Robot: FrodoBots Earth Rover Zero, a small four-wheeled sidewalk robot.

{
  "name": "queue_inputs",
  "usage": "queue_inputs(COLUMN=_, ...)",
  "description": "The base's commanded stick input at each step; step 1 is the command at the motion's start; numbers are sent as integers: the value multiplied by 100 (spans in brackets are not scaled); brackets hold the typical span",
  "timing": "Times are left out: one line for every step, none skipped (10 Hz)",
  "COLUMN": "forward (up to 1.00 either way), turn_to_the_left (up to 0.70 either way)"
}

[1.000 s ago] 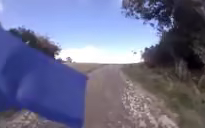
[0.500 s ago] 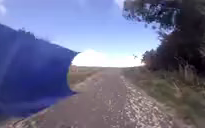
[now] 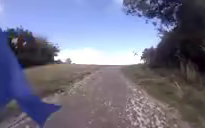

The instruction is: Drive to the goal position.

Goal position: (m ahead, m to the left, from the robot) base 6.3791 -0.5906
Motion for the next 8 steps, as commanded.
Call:
queue_inputs(forward=100, turn_to_the_left=0)
queue_inputs(forward=100, turn_to_the_left=0)
queue_inputs(forward=100, turn_to_the_left=0)
queue_inputs(forward=100, turn_to_the_left=0)
queue_inputs(forward=100, turn_to_the_left=0)
queue_inputs(forward=100, turn_to_the_left=0)
queue_inputs(forward=100, turn_to_the_left=0)
queue_inputs(forward=100, turn_to_the_left=0)
